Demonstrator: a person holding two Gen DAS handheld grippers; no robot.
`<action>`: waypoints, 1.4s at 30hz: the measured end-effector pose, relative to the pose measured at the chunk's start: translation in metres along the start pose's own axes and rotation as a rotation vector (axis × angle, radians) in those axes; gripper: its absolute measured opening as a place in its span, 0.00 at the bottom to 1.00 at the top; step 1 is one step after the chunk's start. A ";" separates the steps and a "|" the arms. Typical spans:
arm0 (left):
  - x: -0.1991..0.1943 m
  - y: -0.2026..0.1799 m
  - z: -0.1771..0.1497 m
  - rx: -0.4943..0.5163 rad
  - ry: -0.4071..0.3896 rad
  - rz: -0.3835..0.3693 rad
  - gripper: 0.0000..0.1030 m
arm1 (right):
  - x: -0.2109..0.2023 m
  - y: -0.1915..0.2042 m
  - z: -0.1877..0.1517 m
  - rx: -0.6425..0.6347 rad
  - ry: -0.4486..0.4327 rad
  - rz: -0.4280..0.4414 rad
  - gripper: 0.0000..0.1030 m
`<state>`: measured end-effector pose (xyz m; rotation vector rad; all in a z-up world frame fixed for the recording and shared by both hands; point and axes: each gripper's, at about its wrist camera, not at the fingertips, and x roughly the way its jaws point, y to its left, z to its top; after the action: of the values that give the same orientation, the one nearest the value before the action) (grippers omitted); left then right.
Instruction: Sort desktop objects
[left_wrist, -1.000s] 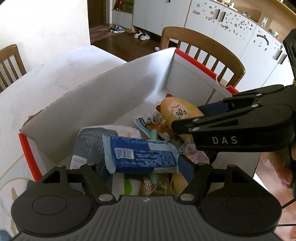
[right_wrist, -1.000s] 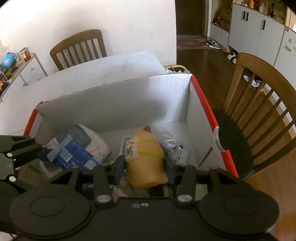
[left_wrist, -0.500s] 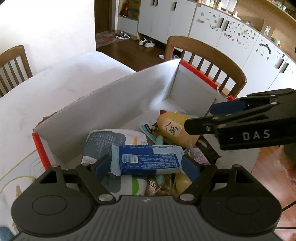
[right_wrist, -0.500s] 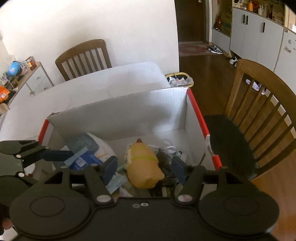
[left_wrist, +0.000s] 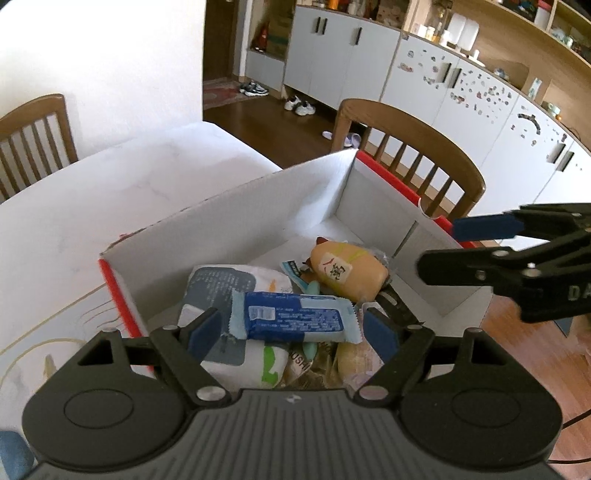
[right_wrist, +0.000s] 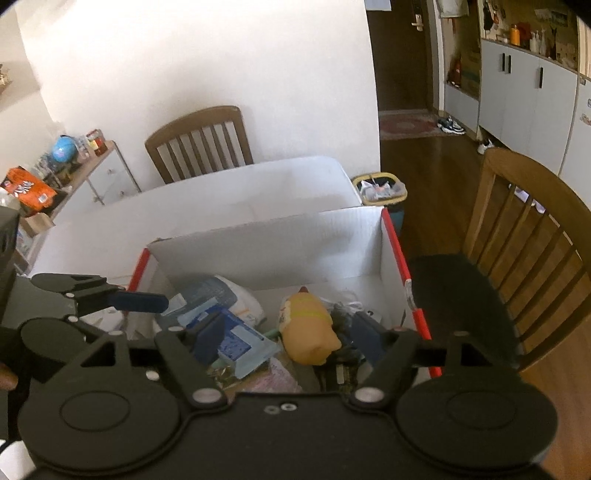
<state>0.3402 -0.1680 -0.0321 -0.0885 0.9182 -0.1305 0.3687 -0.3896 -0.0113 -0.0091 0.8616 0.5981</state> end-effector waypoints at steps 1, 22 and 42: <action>-0.002 0.000 -0.001 -0.002 -0.001 0.005 0.81 | -0.003 0.000 -0.002 0.000 -0.003 0.003 0.74; -0.063 0.010 -0.032 -0.083 -0.084 0.015 1.00 | -0.048 0.037 -0.037 -0.096 -0.128 0.046 0.98; -0.110 -0.007 -0.076 -0.046 -0.073 0.099 1.00 | -0.075 0.053 -0.074 -0.062 -0.154 -0.013 1.00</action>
<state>0.2135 -0.1604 0.0096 -0.0903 0.8510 -0.0143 0.2528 -0.4001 0.0055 -0.0243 0.6929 0.6046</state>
